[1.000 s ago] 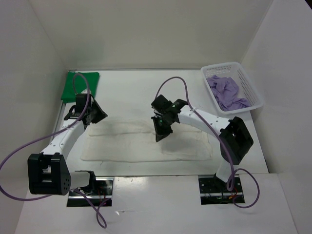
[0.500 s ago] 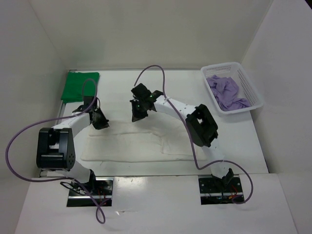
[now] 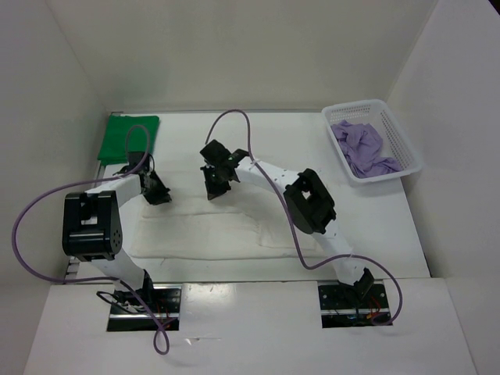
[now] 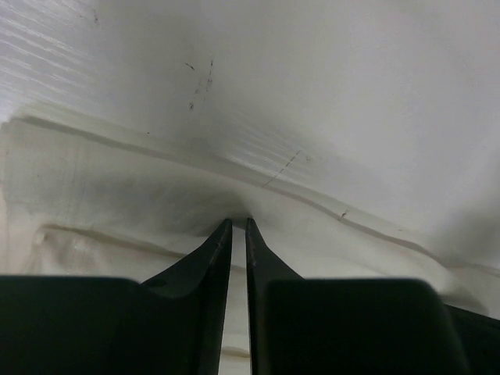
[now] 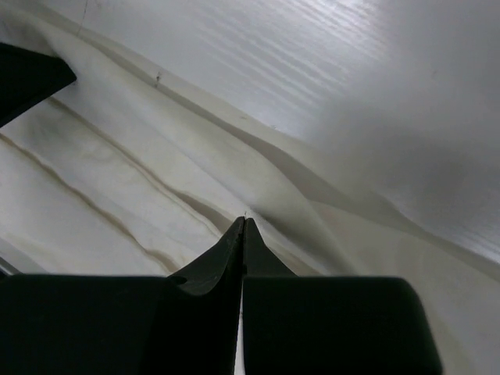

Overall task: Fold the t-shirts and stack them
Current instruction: Fold the other side of the tshirt into a rectangle

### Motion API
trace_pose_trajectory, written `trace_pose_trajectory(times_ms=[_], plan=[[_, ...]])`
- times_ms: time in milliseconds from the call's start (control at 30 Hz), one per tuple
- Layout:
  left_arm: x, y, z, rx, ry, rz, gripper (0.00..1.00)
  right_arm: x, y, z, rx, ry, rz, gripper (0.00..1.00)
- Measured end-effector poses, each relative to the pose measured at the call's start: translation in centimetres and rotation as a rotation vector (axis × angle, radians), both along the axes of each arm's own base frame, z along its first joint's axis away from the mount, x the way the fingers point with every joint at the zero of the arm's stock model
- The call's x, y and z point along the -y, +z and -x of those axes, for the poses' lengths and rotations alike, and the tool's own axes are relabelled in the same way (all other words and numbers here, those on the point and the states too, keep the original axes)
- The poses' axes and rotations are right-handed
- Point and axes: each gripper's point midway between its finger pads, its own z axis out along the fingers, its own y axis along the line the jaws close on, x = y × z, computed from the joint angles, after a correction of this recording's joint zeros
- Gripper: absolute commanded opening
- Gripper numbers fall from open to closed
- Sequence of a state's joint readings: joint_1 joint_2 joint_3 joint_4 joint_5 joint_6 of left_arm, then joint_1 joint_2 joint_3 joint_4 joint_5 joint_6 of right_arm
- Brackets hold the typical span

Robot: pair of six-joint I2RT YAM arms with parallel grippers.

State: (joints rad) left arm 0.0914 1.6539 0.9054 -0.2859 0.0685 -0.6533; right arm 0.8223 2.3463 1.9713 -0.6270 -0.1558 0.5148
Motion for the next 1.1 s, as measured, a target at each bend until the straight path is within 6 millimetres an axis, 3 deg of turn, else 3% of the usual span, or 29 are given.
trace_pose_trajectory(times_ms=[533, 667, 867, 967, 1100], plan=[[0.0, 0.0, -0.2, 0.003, -0.001, 0.011, 0.19, -0.4, -1.5, 1.9, -0.013, 0.059, 0.037, 0.00], [0.1, 0.1, -0.2, 0.004, -0.004, 0.013, 0.21, 0.3, -2.4, 4.0, -0.039, 0.102, 0.061, 0.00], [-0.1, 0.1, -0.3, 0.006, 0.000, 0.016, 0.21, 1.5, -2.2, 10.0, -0.103, 0.208, 0.091, 0.03], [-0.1, 0.1, -0.2, 0.006, 0.001, 0.019, 0.21, 1.5, -1.4, 11.2, -0.103, 0.233, 0.094, 0.03], [-0.1, 0.8, -0.4, 0.025, 0.002, 0.020, 0.21, 0.7, 0.0, 10.6, -0.071, 0.233, 0.070, 0.04]])
